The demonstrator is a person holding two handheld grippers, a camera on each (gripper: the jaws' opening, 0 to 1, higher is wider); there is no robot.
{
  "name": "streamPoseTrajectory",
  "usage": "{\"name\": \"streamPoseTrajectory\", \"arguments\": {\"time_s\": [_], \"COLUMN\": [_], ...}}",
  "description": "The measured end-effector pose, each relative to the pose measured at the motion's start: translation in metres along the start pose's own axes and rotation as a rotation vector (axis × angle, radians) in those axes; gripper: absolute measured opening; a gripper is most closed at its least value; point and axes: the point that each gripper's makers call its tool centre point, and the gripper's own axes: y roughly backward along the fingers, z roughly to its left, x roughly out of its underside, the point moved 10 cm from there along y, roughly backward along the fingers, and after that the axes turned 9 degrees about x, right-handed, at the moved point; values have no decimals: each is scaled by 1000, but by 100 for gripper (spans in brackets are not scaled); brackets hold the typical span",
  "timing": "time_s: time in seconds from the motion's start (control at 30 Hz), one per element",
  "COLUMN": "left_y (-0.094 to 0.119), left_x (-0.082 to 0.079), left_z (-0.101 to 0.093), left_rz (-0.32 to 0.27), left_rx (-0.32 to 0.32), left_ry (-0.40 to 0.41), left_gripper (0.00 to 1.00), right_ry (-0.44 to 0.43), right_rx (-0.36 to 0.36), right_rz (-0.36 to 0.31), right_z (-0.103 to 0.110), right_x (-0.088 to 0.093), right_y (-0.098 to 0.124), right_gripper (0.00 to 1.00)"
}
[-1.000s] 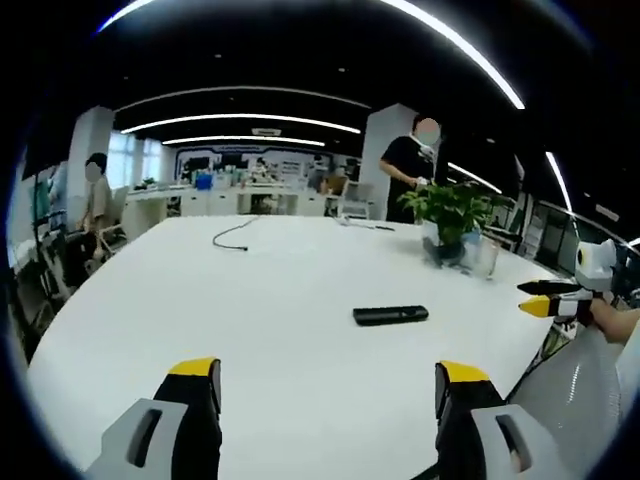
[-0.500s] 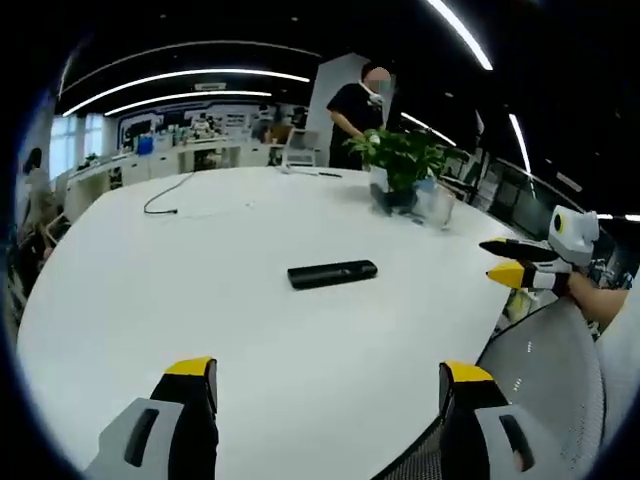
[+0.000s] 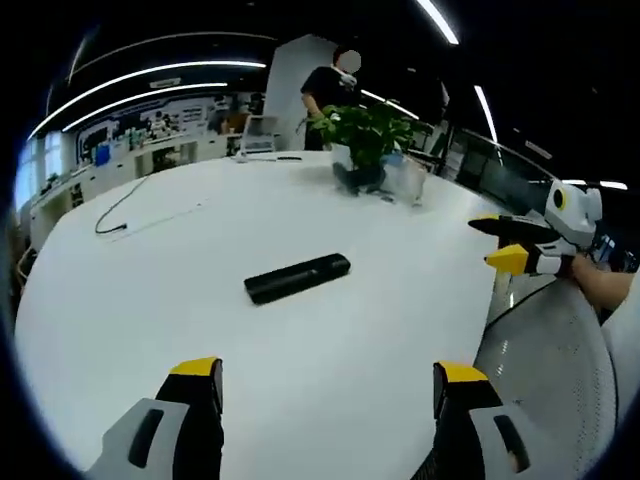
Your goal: Press the specified remote control buttons in sequence, fully releasing each button before pressing the next.
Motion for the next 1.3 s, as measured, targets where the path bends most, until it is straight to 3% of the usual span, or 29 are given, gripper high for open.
{"name": "streamPoseTrajectory", "arguments": {"time_s": [0.4,0.53,0.77,0.93,1.3], "left_y": [-26,-33,-44,-55,-71], "left_x": [-19,-23,-29,-36,-49], "left_z": [28,37,43,50,64], "left_rz": [58,123,156,202,266], "left_rx": [89,112,146,167,178], "left_ry": [-13,-77,-90,-160,-232], "left_gripper": [81,75,68,64,63], "right_ry": [4,9,18,38,52], "right_rx": [-15,-16,-26,-38,-41], "right_rz": [8,13,30,44,53], "right_z": [1,2,3,5,4], "right_x": [0,1,1,2,3], "right_y": [-1,-2,-3,-5,-5], "right_gripper": [55,54,52,51,49]}}
